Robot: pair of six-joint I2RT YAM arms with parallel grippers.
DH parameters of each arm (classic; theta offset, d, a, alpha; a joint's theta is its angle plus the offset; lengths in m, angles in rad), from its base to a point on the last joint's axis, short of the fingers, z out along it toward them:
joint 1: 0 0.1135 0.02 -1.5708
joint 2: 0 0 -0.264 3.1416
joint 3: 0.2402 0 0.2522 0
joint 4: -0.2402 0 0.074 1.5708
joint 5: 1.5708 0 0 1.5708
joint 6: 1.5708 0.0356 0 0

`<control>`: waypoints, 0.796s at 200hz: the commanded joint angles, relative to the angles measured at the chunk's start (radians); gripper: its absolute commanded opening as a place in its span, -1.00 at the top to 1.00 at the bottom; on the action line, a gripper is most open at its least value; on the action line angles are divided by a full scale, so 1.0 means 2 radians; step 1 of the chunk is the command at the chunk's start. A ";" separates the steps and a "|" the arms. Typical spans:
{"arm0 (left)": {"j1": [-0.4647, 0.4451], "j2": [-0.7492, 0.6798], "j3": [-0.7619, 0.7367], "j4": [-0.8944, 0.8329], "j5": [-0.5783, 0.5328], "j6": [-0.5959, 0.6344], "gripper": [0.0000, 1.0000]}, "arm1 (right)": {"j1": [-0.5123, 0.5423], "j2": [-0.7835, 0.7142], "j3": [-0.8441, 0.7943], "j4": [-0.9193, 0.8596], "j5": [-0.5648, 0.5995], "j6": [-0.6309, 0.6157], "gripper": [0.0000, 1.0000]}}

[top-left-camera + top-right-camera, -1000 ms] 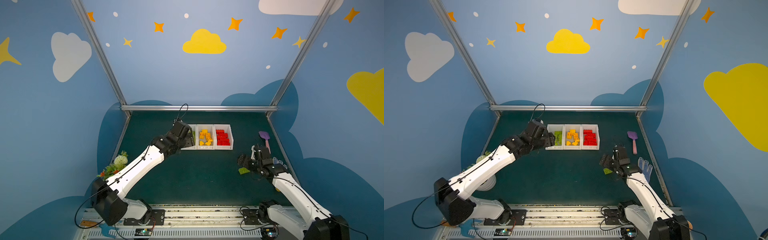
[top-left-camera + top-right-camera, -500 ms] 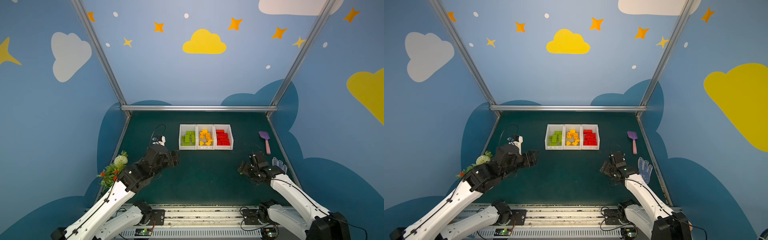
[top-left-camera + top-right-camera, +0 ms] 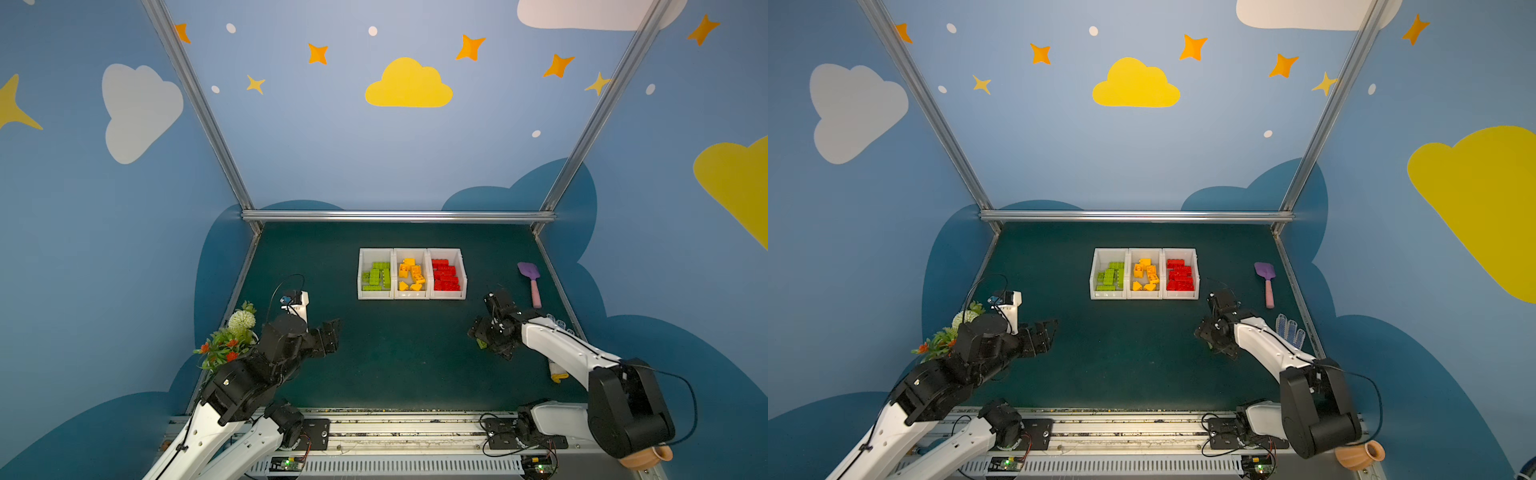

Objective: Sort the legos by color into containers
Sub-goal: 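Grasp the last lime-green brick with the right gripper while the left arm withdraws, then carry the brick with the right gripper into the green compartment and release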

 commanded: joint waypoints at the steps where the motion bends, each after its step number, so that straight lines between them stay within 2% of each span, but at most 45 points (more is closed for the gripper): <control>1: 0.007 -0.017 -0.006 0.003 0.009 0.012 -0.77 | 0.004 0.030 0.031 -0.027 0.002 -0.017 -0.79; 22: 0.020 -0.030 -0.010 0.006 0.018 0.014 -0.79 | 0.007 0.049 0.047 -0.038 0.010 -0.022 -0.69; 50: 0.036 -0.027 -0.011 0.010 0.038 0.019 -0.80 | 0.015 0.066 0.061 -0.045 0.019 -0.028 -0.45; 84: 0.049 -0.019 -0.011 0.013 0.057 0.023 -0.81 | 0.021 0.093 0.069 -0.048 0.020 -0.042 0.00; 117: 0.055 -0.025 -0.013 0.016 0.061 0.022 -0.82 | 0.024 0.099 0.075 -0.049 0.018 -0.051 0.54; 141: 0.057 -0.027 -0.014 0.016 0.059 0.021 -0.82 | 0.036 0.090 0.096 -0.070 0.035 -0.070 0.62; 159: 0.057 -0.028 -0.014 0.017 0.058 0.021 -0.82 | 0.052 0.083 0.131 -0.087 0.035 -0.112 0.62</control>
